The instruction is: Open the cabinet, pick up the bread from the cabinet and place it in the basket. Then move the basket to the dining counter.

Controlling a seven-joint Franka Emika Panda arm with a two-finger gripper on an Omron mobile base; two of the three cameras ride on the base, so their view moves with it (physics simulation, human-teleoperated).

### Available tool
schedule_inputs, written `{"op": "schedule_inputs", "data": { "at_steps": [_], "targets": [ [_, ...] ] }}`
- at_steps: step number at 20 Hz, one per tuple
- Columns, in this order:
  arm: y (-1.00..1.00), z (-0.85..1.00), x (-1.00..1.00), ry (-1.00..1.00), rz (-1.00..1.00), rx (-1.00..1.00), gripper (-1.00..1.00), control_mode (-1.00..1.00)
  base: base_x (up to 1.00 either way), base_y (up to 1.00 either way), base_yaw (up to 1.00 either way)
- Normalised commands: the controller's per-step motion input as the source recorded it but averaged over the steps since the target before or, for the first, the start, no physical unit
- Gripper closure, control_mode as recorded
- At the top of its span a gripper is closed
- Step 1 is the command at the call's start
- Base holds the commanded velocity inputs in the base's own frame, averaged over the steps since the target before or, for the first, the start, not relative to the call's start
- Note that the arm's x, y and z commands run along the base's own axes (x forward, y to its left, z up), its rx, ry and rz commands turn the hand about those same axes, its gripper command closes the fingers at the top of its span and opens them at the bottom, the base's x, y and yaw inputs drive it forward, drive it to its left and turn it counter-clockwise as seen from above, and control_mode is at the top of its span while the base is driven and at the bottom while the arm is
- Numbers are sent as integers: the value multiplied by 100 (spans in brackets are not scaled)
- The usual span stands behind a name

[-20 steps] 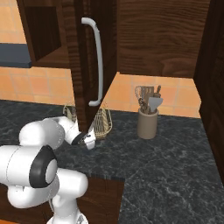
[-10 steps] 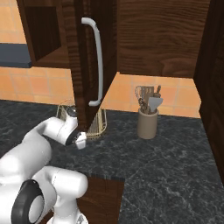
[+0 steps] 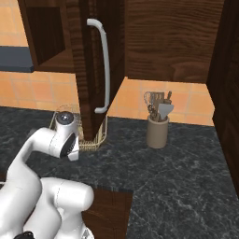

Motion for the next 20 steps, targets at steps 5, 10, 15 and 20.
{"op": "schedule_inputs", "data": {
  "at_steps": [5, 10, 15, 20],
  "targets": [
    [9, 11, -10, -8, -7, 0, 100, -100, 0, 0, 0],
    [0, 56, -15, -5, 0, 0, 100, -100, 0, 0, 0],
    [0, 43, -41, 0, -1, 0, 100, -100, 0, 0, 0],
    [0, 31, -38, 0, -2, 0, 100, -100, 0, 0, 0]
  ]
}}
